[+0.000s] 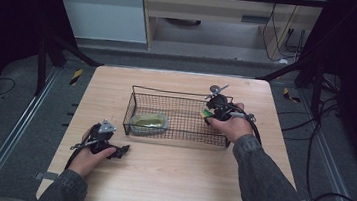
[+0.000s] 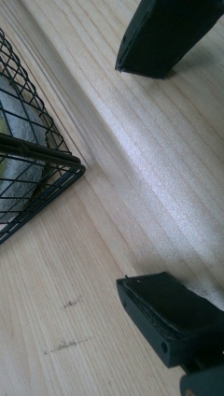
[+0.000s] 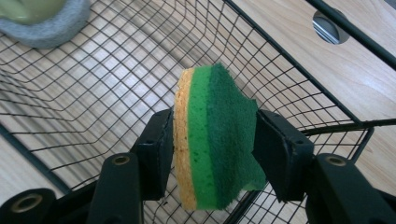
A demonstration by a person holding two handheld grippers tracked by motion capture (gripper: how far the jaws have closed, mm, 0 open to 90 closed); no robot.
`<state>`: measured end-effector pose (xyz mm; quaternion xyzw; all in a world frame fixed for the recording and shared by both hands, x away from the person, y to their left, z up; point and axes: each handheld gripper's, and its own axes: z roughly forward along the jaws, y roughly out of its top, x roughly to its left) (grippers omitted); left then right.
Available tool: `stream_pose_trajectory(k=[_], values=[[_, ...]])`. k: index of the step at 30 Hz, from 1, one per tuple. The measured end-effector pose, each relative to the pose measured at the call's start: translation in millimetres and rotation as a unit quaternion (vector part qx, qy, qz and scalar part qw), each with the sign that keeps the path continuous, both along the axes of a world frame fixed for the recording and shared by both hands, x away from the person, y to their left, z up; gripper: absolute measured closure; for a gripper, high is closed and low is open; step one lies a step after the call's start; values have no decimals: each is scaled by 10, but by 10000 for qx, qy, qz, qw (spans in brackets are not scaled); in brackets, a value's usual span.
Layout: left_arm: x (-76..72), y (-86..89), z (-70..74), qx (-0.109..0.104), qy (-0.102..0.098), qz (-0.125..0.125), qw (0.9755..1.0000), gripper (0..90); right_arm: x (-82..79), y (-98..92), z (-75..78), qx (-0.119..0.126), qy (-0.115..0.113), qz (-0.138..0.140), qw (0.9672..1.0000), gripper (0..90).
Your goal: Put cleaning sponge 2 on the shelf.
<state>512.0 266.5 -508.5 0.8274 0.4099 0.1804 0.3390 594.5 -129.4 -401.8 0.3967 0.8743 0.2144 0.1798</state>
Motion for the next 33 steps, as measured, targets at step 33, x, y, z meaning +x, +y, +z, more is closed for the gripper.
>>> stream_pose_trajectory(k=[33], values=[[0, 0, 0, 0, 0, 0, 10000, 0, -582, -716, 278, 966, -969, -794, 9874, 106]])
